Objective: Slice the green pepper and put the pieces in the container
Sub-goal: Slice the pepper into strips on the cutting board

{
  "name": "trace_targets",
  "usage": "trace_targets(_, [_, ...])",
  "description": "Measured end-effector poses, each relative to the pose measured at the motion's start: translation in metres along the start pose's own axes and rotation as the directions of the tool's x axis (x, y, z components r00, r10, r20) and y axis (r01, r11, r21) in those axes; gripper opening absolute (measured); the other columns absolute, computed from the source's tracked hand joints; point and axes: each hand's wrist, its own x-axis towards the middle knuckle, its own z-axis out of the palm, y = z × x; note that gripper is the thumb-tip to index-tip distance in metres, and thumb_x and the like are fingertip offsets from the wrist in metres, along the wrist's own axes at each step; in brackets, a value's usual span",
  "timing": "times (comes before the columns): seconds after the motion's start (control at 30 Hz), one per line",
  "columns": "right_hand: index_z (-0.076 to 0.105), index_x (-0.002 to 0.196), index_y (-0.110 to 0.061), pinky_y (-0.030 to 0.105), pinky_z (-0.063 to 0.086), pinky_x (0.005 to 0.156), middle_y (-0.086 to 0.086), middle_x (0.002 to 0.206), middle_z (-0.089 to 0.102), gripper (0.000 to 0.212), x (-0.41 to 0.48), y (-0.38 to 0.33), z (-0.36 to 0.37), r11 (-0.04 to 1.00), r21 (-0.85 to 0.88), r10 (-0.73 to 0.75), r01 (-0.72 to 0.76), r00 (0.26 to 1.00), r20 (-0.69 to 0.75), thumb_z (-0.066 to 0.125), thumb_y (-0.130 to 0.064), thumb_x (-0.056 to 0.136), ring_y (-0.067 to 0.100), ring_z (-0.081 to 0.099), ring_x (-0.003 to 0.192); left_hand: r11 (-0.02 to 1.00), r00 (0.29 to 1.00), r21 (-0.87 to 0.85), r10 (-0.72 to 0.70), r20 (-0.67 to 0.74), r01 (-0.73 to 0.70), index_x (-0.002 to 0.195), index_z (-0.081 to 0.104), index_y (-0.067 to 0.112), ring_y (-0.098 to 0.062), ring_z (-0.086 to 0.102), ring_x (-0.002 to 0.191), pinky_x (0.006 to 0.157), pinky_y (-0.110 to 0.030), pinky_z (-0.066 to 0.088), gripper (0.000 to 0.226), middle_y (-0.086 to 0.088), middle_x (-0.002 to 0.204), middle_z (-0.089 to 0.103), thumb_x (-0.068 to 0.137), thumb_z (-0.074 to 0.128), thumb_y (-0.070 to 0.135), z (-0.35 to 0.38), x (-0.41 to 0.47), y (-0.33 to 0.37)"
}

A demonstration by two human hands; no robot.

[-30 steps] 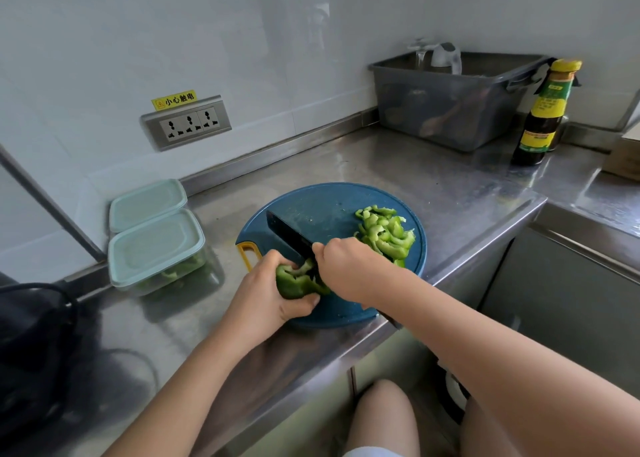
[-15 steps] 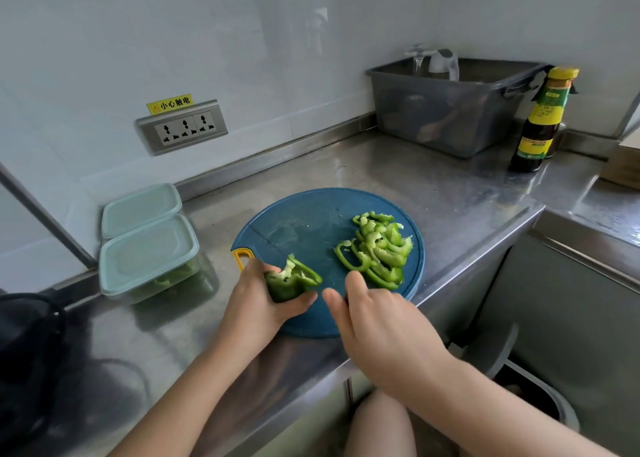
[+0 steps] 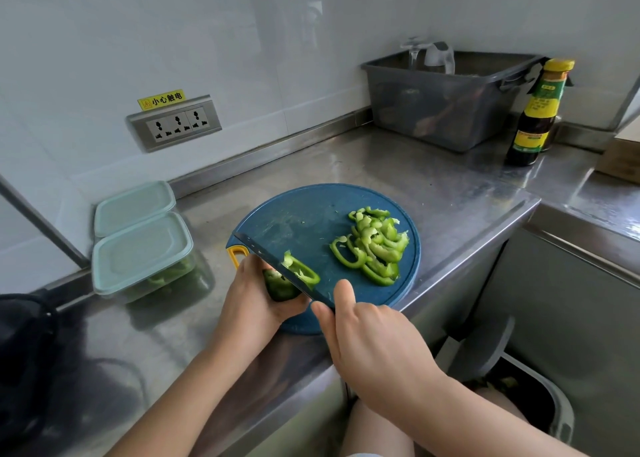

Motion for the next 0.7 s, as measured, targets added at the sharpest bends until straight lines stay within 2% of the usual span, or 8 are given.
trace_targets(0.17, [0.014,0.075,-0.020,0.025,-0.009,0.039,-0.003,0.045,-0.003,0.034,-0.002,-0.001,0.004,1.000,-0.016,0.010,-0.010,1.000,0.013,0.030,-0.045,0.092,0.020,-0.001,0.034,1.000,1.000,0.007,-0.010,0.025,0.010,0.106,0.055,0.029,-0.007,0.060,0.091,0.064,-0.016,0.042,0.061,0.012,0.099,0.063,0.054,0.084,0.039,0.001,0.002,-0.001])
trace_targets(0.27, [0.016,0.075,-0.020,0.025,-0.010,0.041,-0.004,0.047,-0.004,0.033,-0.004,-0.001,0.007,0.999,-0.030,0.022,-0.021,0.999,0.028,0.031,-0.044,0.091,0.022,0.006,0.033,0.999,0.999,0.051,-0.016,0.030,0.014,0.105,0.059,0.029,-0.010,0.060,0.093,0.065,-0.020,0.043,0.058,0.011,0.100,0.063,0.054,0.083,0.040,0.001,0.003,-0.002])
trace_targets(0.4, [0.018,0.075,-0.021,0.025,-0.010,0.041,-0.005,0.046,-0.003,0.032,-0.006,0.000,0.011,0.999,-0.018,0.045,-0.045,0.998,0.032,0.030,-0.044,0.091,0.016,-0.006,0.035,0.999,1.000,0.052,-0.009,0.004,0.008,0.107,0.056,0.025,-0.009,0.057,0.092,0.066,-0.012,0.039,0.063,0.011,0.102,0.060,0.052,0.086,0.033,0.003,0.002,0.000])
trace_targets(0.57, [0.017,0.073,-0.021,0.024,-0.011,0.043,-0.004,0.047,-0.005,0.031,-0.007,0.000,0.011,0.997,-0.007,0.072,-0.072,0.997,0.026,0.031,-0.043,0.090,0.015,-0.011,0.038,0.995,1.000,0.100,-0.018,-0.001,0.018,0.102,0.057,0.027,-0.013,0.060,0.091,0.069,-0.025,0.046,0.063,0.009,0.100,0.062,0.047,0.085,0.041,0.004,0.003,0.001])
trace_targets(0.7, [0.019,0.072,-0.020,0.025,-0.012,0.045,-0.004,0.048,-0.006,0.030,-0.008,-0.001,0.006,0.997,-0.012,0.077,-0.077,0.997,0.017,0.032,-0.041,0.088,0.014,-0.013,0.041,0.994,0.999,0.113,0.013,-0.030,-0.009,0.107,0.054,0.023,-0.016,0.058,0.096,0.065,-0.020,0.037,0.066,0.005,0.105,0.060,0.050,0.087,0.033,0.003,-0.001,0.009])
